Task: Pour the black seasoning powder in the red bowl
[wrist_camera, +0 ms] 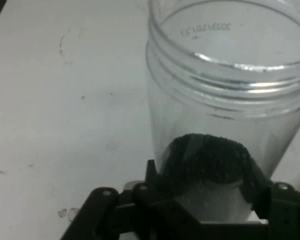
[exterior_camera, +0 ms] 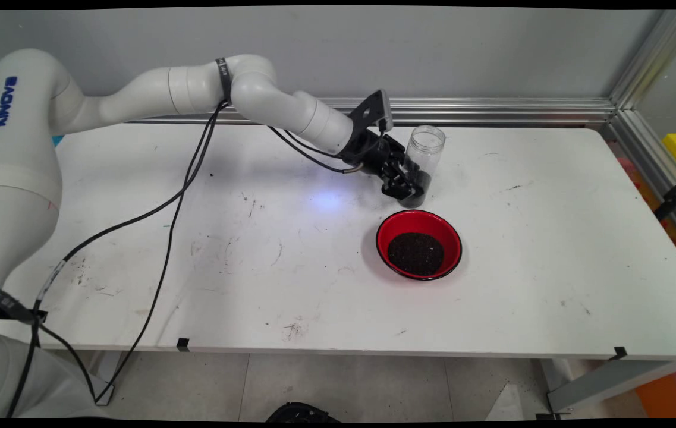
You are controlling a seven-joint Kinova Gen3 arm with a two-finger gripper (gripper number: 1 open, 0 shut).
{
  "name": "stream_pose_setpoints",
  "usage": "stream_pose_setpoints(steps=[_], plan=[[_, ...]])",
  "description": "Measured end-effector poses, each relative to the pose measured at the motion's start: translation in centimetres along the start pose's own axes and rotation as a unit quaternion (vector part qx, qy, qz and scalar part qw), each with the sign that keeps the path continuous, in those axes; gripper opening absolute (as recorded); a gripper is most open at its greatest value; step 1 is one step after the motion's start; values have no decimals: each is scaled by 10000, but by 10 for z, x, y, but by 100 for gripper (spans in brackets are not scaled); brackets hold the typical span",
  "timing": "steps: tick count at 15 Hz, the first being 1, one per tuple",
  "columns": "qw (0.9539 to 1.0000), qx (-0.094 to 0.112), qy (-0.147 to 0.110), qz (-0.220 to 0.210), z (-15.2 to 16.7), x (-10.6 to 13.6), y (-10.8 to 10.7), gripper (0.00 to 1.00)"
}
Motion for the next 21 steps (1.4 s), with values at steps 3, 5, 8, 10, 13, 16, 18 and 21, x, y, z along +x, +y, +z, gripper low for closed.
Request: stream_pose_setpoints(steps=[3,5,8,10,13,16,18,21], plan=[[10000,-28,1,18,1,0,1,0],[10000,-44,-1,29,2,-1,2,0],[10000,-40,2,49,0,1,1,0],[10000,-15,5,91,-3,5,0,0],[9998,17,-24,190,-10,14,-1,0],[9994,83,-77,338,-20,25,-2,0],[9989,153,-106,432,-27,33,-3,0],[9980,206,-144,583,-37,45,-2,0]])
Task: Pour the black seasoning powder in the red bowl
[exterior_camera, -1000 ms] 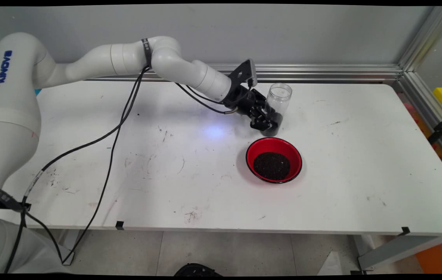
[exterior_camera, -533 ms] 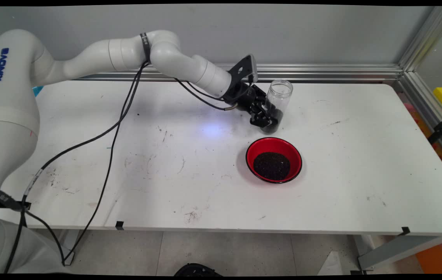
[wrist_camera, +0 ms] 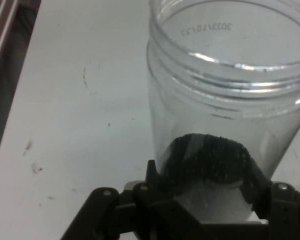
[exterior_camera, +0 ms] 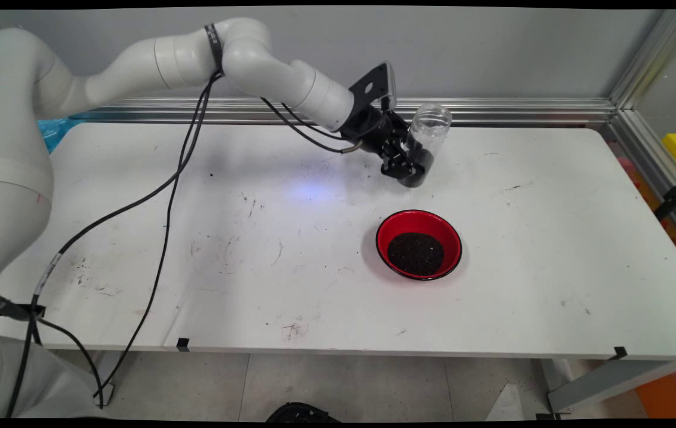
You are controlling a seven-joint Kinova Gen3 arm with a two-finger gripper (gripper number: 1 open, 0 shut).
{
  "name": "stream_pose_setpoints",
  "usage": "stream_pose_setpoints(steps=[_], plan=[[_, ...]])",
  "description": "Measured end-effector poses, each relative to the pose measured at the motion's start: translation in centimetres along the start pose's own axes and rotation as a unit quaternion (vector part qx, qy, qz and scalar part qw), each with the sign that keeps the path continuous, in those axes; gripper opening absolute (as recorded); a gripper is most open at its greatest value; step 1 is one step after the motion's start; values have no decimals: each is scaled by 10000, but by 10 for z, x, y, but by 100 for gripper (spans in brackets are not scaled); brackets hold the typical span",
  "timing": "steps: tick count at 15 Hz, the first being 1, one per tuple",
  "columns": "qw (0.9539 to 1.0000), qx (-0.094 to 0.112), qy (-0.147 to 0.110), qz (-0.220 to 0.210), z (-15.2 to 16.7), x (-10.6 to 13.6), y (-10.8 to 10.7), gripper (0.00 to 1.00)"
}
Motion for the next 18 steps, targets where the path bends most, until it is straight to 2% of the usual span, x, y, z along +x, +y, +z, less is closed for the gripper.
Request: stream_pose_setpoints(steps=[3,7,11,15,18], plan=[[9997,-24,-56,234,-11,11,3,0],[9981,65,-99,598,-21,23,3,0],[9921,122,-148,1243,-29,33,5,0],[9800,156,-192,1975,-33,40,9,0],[9690,167,-194,2458,-34,44,14,0]])
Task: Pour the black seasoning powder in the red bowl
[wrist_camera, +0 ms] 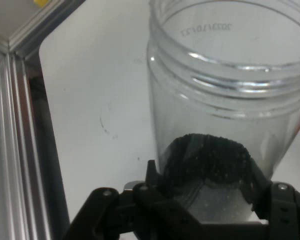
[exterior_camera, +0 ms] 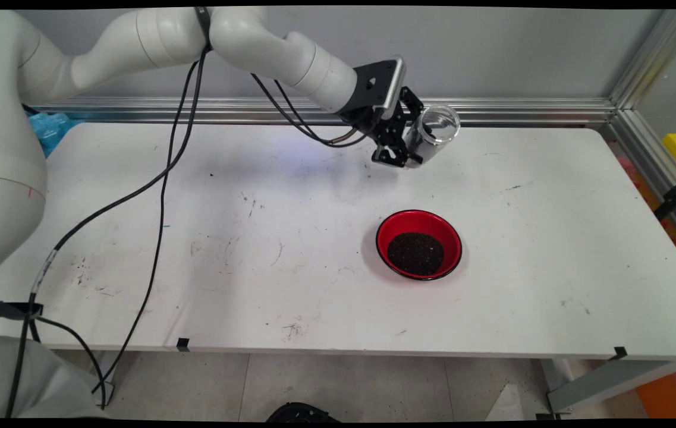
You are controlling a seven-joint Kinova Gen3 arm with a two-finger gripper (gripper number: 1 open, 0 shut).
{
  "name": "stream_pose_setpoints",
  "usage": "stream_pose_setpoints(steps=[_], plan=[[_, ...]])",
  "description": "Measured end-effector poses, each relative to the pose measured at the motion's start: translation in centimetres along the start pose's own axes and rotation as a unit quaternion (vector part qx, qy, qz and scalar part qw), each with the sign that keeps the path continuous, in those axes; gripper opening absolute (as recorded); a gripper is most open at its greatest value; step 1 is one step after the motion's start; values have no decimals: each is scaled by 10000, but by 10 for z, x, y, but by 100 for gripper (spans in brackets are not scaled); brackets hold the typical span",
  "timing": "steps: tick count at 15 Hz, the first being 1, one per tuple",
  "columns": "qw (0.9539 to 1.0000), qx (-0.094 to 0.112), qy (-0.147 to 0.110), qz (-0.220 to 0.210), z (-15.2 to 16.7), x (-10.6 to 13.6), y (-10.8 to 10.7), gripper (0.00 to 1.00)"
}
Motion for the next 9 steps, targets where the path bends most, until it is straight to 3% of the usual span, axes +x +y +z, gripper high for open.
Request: stream_pose_setpoints(steps=[9], plan=[[9945,157,-124,1025,7,8,11,0]])
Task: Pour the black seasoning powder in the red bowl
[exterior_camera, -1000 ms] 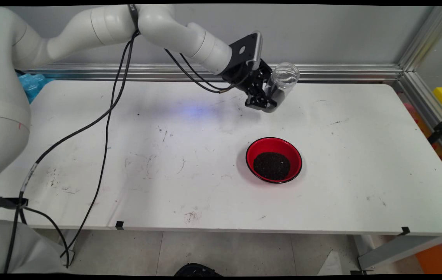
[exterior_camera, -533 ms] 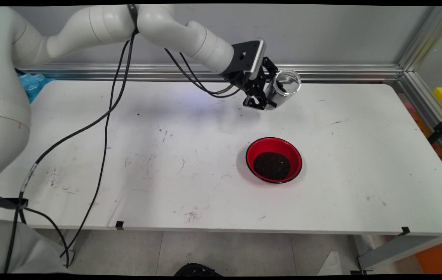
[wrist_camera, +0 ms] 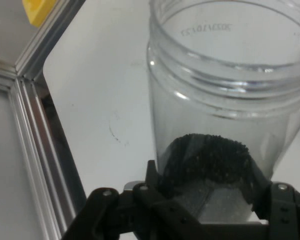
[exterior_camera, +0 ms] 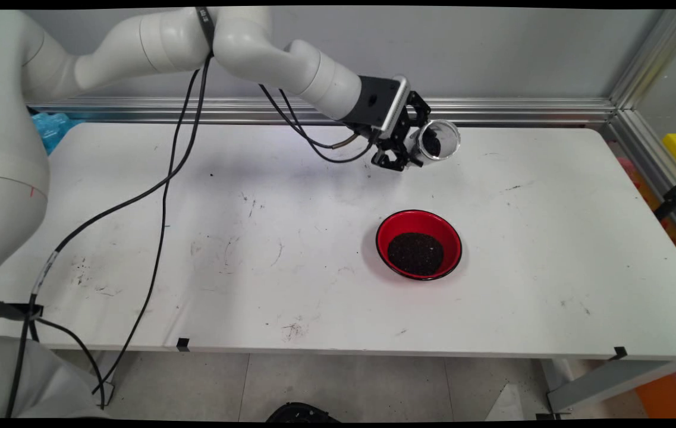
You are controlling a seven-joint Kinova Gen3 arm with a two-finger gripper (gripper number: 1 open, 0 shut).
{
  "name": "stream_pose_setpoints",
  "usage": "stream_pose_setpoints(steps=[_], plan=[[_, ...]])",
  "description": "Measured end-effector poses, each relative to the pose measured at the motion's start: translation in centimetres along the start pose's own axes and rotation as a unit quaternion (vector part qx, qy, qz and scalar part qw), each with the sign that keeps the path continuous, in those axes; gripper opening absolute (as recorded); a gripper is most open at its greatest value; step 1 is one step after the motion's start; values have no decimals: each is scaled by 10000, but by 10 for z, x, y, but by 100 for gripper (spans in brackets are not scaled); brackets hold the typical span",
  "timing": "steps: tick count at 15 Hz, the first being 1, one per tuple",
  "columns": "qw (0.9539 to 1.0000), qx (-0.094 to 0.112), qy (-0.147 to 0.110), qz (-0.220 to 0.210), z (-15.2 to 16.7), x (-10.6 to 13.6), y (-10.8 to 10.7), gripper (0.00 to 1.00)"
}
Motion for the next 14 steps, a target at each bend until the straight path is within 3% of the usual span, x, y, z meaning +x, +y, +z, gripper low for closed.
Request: stream_pose_setpoints(steps=[7,14], plan=[[9961,214,-149,842,9,6,10,0],[9844,380,-259,1697,11,11,21,0]])
